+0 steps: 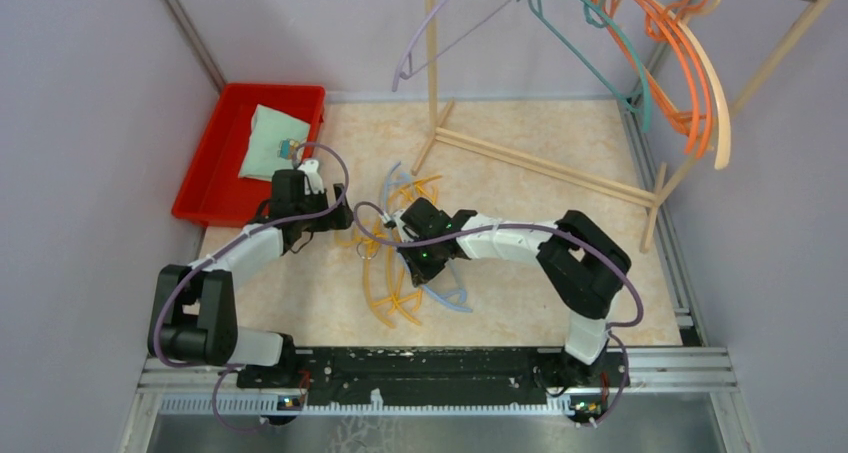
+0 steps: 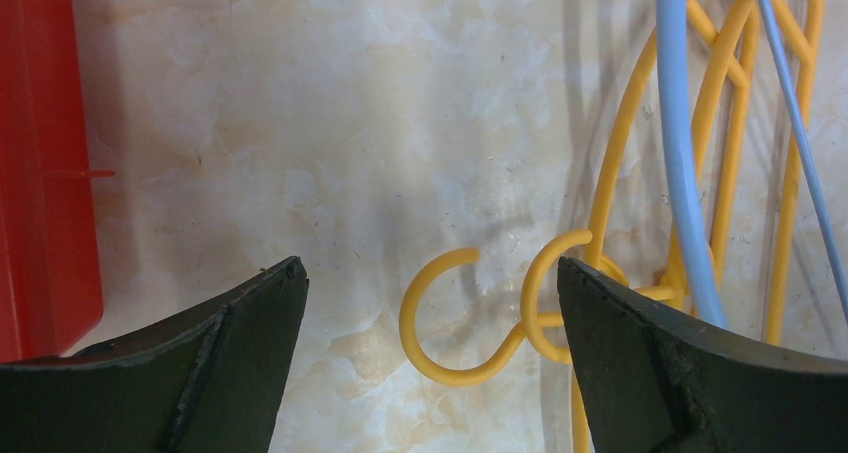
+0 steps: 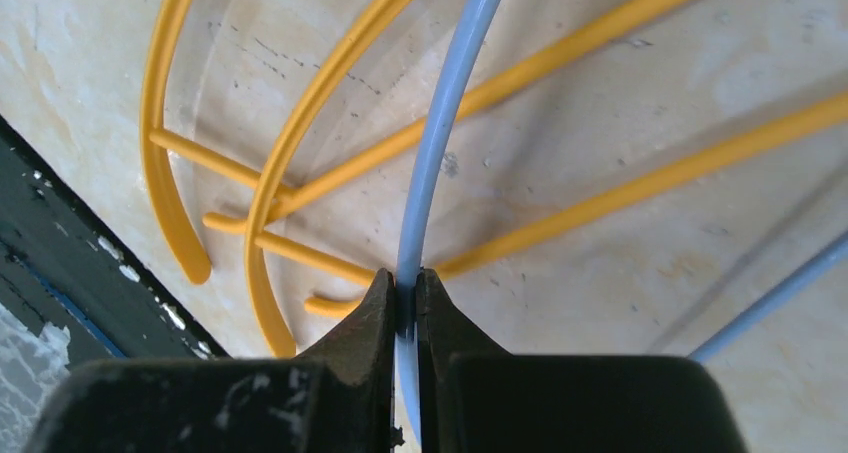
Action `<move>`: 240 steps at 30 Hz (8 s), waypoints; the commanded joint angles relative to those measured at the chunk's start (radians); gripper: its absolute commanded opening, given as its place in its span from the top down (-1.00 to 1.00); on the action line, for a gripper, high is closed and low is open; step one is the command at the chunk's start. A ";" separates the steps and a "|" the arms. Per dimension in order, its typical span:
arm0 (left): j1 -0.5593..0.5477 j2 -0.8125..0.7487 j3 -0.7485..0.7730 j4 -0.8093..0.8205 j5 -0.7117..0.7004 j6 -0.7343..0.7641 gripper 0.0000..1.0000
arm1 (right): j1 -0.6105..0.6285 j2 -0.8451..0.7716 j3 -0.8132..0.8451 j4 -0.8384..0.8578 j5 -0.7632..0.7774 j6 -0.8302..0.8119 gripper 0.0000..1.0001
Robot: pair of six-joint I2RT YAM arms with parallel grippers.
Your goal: Organize the hangers
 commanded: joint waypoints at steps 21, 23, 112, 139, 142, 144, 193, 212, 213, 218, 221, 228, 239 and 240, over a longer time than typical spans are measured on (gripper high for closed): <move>0.004 -0.069 -0.018 0.041 -0.009 -0.013 -0.99 | -0.346 -0.648 0.144 -0.077 0.275 0.329 1.00; 0.004 -0.075 -0.018 0.037 -0.018 -0.009 -0.99 | -0.386 -0.648 0.155 0.012 0.241 0.369 1.00; 0.013 -0.058 -0.021 0.035 -0.039 -0.001 -0.99 | -0.667 -0.220 0.677 0.491 -0.223 0.545 1.00; 0.012 -0.090 -0.020 0.033 -0.057 0.018 -0.99 | -0.666 -0.077 0.756 0.385 -0.054 0.623 1.00; 0.014 -0.091 -0.020 0.032 -0.064 0.021 -0.99 | -0.665 -0.052 0.780 0.382 -0.056 0.640 1.00; 0.013 -0.089 -0.020 0.031 -0.067 0.022 -0.99 | -0.660 -0.021 0.829 0.350 -0.056 0.638 1.00; 0.013 -0.084 -0.018 0.034 -0.061 0.023 -0.99 | -0.549 -0.213 0.735 0.199 0.114 0.473 -0.58; 0.014 -0.071 -0.017 0.038 -0.050 0.019 -0.99 | -0.526 -0.323 0.710 0.072 0.431 0.125 0.01; 0.014 -0.071 -0.017 0.037 -0.051 0.019 -0.99 | -0.526 -0.302 0.729 0.064 0.442 0.093 -0.01; 0.014 -0.072 -0.018 0.033 -0.056 0.018 -0.99 | -0.526 -0.225 0.790 0.095 0.499 -0.024 -0.13; 0.014 -0.069 -0.018 0.033 -0.055 0.018 -0.99 | -0.526 -0.191 0.811 0.154 0.562 -0.087 -0.19; 0.014 -0.065 -0.020 0.033 -0.060 0.019 -0.99 | -0.526 -0.097 0.854 0.305 0.744 -0.282 -0.40; 0.014 -0.060 -0.021 0.035 -0.062 0.019 -0.99 | -0.556 -0.063 0.835 0.507 0.953 -0.424 -0.72; 0.014 -0.059 -0.021 0.036 -0.061 0.021 -0.99 | -0.564 -0.066 0.832 0.507 0.956 -0.423 -0.72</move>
